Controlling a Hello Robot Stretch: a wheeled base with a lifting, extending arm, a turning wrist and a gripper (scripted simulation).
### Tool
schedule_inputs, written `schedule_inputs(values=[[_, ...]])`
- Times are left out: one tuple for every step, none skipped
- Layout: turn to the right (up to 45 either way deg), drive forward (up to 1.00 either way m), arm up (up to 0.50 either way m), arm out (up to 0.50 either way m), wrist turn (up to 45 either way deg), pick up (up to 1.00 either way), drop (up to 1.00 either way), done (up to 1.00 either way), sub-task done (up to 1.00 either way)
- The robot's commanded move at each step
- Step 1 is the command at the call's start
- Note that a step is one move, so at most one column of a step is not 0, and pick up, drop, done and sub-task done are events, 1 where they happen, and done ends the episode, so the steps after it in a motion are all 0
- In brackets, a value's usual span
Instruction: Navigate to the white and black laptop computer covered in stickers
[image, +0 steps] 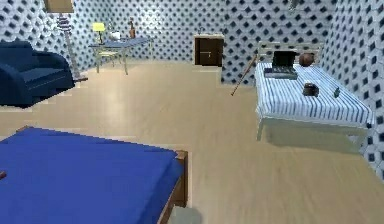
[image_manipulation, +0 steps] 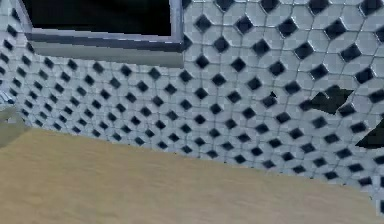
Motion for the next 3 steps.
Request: schedule_inputs(values=[[45.0, 0.0, 0.0, 0.0, 0.0, 0.0, 0.0, 0.0, 0.0], [45.0, 0.0, 0.0, 0.0, 0.0, 0.0, 0.0, 0.0, 0.0], [12.0, 0.0, 0.0, 0.0, 0.0, 0.0, 0.0, 0.0, 0.0]])
